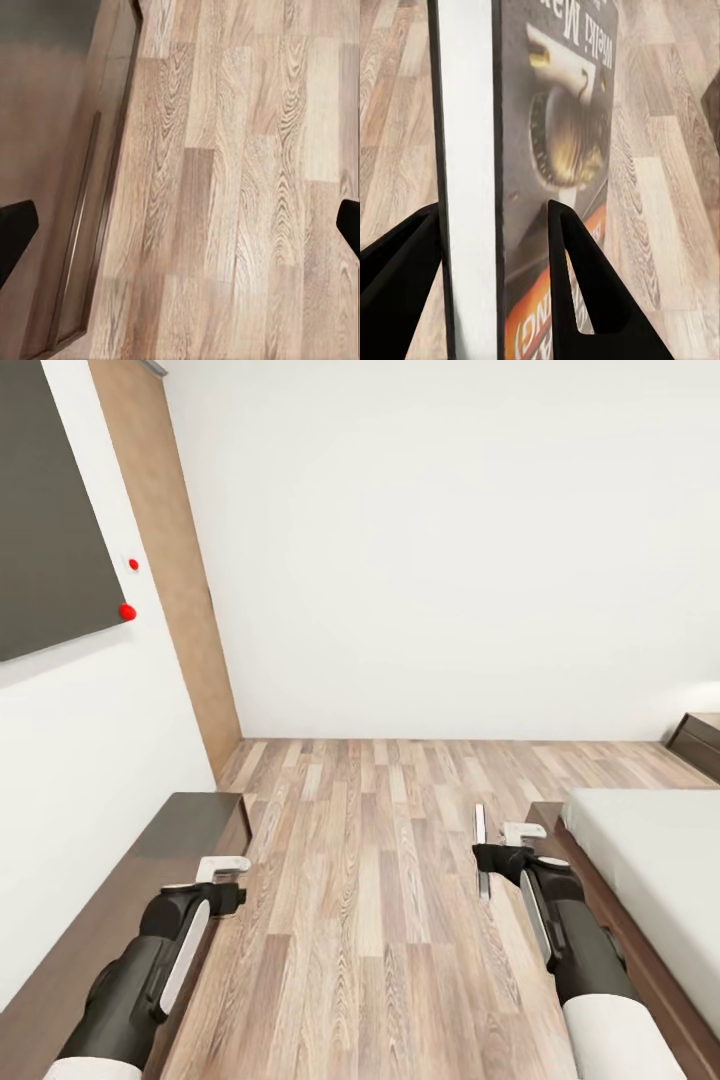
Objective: In the bedroom, move the book from the bed onto either nightstand, and place the two sandals side by side next to the bed.
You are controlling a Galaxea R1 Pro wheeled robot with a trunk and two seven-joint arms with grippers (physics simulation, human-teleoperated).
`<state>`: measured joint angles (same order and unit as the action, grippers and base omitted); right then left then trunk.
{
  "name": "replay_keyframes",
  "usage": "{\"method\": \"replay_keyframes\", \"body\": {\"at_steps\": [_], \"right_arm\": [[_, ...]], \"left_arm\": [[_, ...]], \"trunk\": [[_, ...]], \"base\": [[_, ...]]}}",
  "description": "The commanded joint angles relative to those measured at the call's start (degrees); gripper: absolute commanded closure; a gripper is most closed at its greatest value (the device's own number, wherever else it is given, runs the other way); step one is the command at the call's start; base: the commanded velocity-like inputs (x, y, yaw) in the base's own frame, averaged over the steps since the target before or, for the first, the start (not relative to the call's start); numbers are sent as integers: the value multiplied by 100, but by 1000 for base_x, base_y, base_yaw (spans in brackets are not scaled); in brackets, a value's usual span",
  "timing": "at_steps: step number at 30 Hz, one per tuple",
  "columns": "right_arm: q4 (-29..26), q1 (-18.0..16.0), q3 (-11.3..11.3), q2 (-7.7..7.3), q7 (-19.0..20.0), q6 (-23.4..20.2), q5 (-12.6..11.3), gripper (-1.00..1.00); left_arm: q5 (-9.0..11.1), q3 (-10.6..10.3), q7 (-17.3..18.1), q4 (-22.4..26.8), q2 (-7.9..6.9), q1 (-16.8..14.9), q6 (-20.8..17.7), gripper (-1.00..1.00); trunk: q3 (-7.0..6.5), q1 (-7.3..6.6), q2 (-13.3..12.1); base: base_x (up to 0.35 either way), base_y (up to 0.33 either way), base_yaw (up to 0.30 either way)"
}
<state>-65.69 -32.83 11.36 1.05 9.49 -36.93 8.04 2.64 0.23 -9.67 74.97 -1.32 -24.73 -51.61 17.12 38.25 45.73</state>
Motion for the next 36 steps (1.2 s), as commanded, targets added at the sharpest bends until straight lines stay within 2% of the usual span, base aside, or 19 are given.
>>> {"method": "replay_keyframes", "body": {"at_steps": [1, 6, 14, 36], "right_arm": [[-154, -4, -2, 1, -98, -66, 17, 100], [-249, -4, 3, -8, -215, 3, -30, 100], [-258, -4, 8, -11, -246, -83, -26, 100], [-267, -4, 11, -17, -229, -86, -17, 100]], "left_arm": [[26, -15, -32, 97, 69, -10, -62, -100], [40, -20, -43, 89, 245, -14, -85, -100], [66, -22, -36, 83, 260, -14, -86, -100], [70, -38, -30, 79, 260, -14, -86, -100]], "trunk": [[8, 5, 5], [8, 5, 5], [8, 5, 5], [78, 5, 5]], "base": [[338, 0, 0], [338, 0, 0], [338, 0, -26], [338, 0, -198]]}}
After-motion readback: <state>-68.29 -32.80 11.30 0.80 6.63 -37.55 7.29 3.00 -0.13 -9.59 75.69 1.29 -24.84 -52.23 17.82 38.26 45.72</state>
